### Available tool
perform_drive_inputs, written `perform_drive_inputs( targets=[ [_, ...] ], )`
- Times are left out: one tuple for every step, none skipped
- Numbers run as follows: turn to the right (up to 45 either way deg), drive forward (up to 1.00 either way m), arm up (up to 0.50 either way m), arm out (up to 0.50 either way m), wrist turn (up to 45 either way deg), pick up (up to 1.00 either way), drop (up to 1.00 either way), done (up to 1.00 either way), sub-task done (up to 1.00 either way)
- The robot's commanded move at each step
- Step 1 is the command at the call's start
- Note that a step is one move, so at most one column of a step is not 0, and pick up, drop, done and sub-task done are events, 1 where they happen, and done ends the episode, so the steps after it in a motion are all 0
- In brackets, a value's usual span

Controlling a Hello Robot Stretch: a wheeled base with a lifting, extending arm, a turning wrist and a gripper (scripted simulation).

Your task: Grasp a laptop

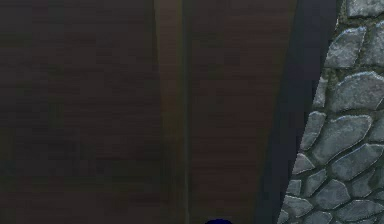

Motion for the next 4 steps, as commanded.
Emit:
perform_drive_inputs(
  targets=[
    [0.0, 0.00, 0.00, 0.00, 45.0, 0.00, 0.00, 0.00, 0.00],
    [0.0, 0.00, 0.00, 0.00, 45.0, 0.00, 0.00, 0.00, 0.00],
    [0.0, 0.00, 0.00, 0.00, 36.0, 0.00, 0.00, 0.00, 0.00],
    [0.0, 0.00, -0.16, 0.00, 0.0, 0.00, 0.00, 0.00, 0.00]
  ],
)
